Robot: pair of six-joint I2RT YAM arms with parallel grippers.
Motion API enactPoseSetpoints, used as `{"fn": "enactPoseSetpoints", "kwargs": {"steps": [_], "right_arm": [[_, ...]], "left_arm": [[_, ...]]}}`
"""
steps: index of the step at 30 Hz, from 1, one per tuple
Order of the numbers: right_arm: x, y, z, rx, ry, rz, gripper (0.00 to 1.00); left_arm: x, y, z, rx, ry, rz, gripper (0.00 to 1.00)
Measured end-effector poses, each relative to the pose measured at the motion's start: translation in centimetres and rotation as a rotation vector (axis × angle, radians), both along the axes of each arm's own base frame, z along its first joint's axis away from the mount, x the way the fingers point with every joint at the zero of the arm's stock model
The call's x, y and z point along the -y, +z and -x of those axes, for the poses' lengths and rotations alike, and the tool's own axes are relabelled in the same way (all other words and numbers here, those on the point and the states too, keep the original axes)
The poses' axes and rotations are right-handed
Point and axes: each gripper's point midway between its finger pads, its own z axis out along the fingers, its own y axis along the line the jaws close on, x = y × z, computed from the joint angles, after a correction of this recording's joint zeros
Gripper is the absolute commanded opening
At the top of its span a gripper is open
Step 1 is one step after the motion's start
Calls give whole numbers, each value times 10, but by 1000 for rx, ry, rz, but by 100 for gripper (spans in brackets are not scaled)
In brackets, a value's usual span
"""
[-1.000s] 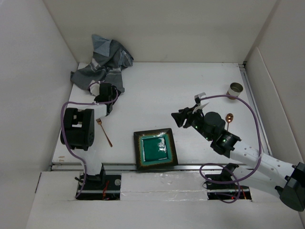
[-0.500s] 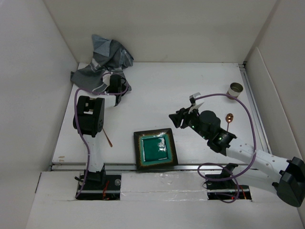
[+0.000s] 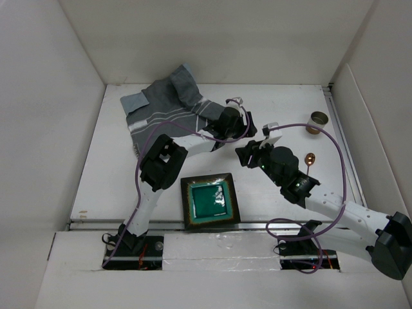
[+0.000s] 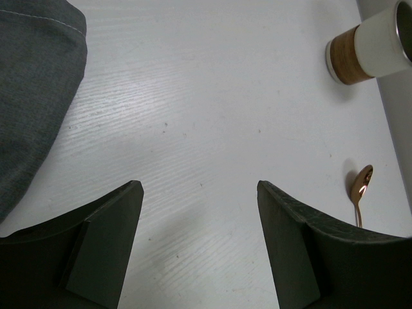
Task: Set the dinner table for one person
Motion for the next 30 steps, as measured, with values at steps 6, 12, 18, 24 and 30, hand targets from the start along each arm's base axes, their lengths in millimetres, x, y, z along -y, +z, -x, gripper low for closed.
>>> {"fn": "enactPoseSetpoints", "kwargs": {"steps": [6,12,18,24,30], "right_arm": [[13,1,-8,-13,-63,-26,4],[26,-1,-19,-36,-124,-65,5],[13,-30,-46,-136,-155,-68,70],[-10,-63,-124,-266,-214,-76,77],[-4,-101,-175,-379,-268,-151,77]], "left_arm": [[-43,-13,15,-13,23,-69,60],[-177,47,15,87,333,-74,46],[-294,108,20,198,660,109,55],[-342,20,52,-49,820,74,57],[-350,-18,80,-245,913,29,52]]}}
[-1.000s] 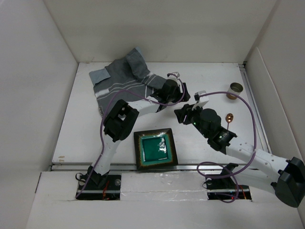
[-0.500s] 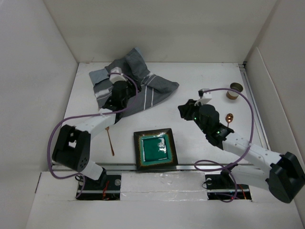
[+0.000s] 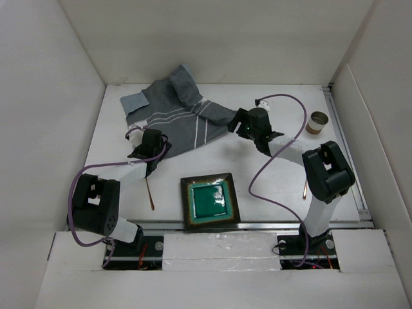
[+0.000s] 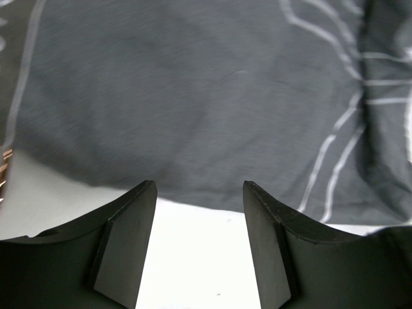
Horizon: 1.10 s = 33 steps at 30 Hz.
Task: Set the dinner table for one person
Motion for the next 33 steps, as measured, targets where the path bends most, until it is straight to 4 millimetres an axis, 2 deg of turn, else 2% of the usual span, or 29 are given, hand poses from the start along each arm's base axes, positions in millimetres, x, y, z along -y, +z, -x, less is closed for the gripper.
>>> {"fn": "enactPoseSetpoints", "kwargs": {"steps": [2,5,11,13,17,23,27,33], "right_arm": [[7,-10,-3,-27,-18,-11,78],[7,-7,-5,-19,-16,-38,78],[2,2,-1,9,17,-65,77],[4,4,6,11,26,-67,77],[10,14,14,36,41,-80,77],[11,42,19,98,86,-108,77],[8,51,22,127,122,-132,76],[10,43,30,118,156,-135,76]], "left_arm": [[-5,-8,9,-49,45,6,52],[-12,-13,19,-89,98,13,52],[-23,9,30,-31,187,57,46],[-26,9,33,-32,214,62,45],[-29,-7,43,-91,241,60,43],[-35,-45,62,-235,279,22,43],[-38,-43,57,-225,309,17,46],[-44,-42,48,-216,351,-12,45]]}}
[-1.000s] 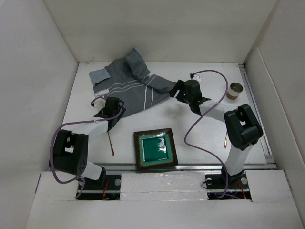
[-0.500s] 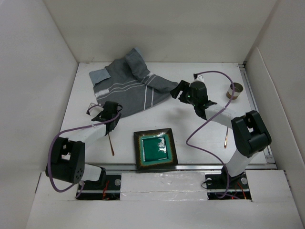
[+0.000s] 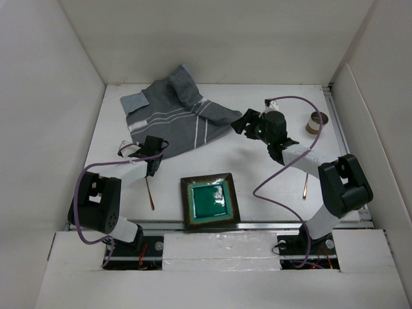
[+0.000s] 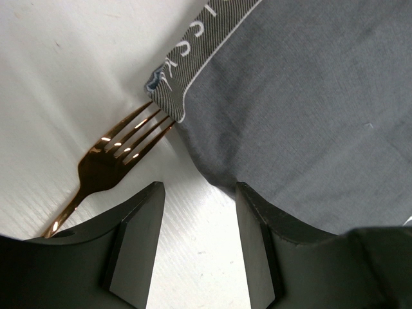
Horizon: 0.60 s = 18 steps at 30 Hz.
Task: Set the dinner table for one person
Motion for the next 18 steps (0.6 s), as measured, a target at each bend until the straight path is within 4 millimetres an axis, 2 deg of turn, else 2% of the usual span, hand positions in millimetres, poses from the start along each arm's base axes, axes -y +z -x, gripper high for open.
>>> {"fn": "enactPoseSetpoints", "kwargs": {"steps": [7,11,14,16,17,18], "right_arm": [[4,0,-1,0,11,-7,76],[21,-3,-13,1,-19,-16,77],[32,-19,-28,-32,-46,-14,80],[38,-34,-35,-70,-64,-13,82],[39,-42,-41,-85,-69,-9,82],[39,-49,-43,-106,-70,-9,83]], "left_arm": [[-3,-2,-3,-2,15,-19,33],[-2,-3,-11,-9,20,-28,27],[-3,-3,-13,-10,22,-34,21],[-4,-3,-13,-9,24,-39,11],[-4,-3,-13,-8,26,-41,11],[-5,-2,-13,-8,25,-44,0]]}}
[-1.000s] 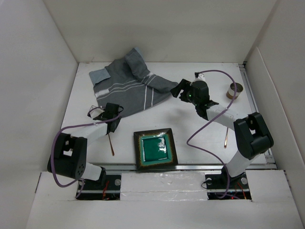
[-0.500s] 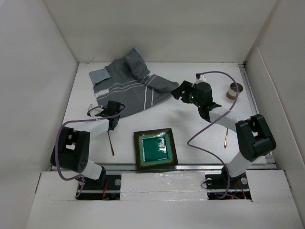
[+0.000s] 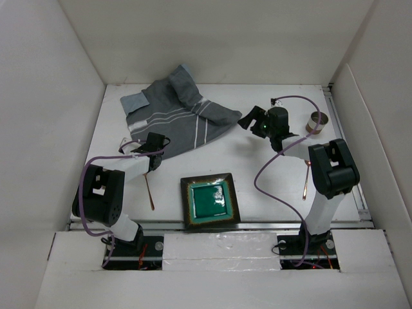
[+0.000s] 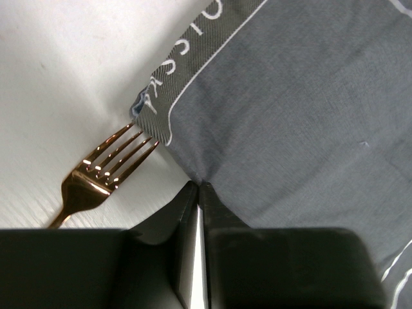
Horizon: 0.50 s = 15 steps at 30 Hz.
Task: Set the dinner table for one person
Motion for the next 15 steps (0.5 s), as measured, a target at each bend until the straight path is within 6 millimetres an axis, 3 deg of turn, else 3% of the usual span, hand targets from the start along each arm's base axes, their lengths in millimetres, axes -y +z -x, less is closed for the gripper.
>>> {"fn": "enactPoseSetpoints", "kwargs": {"steps": [12,15], "right_arm": [[-35,-51,-35,-189,-6,-244,83],[-41,-49,-45,-197,-27,-316,80]], "left_arm": [[0,2,-5,23,-21,-14,0],[0,1,-4,22,-28,-18,0]]}}
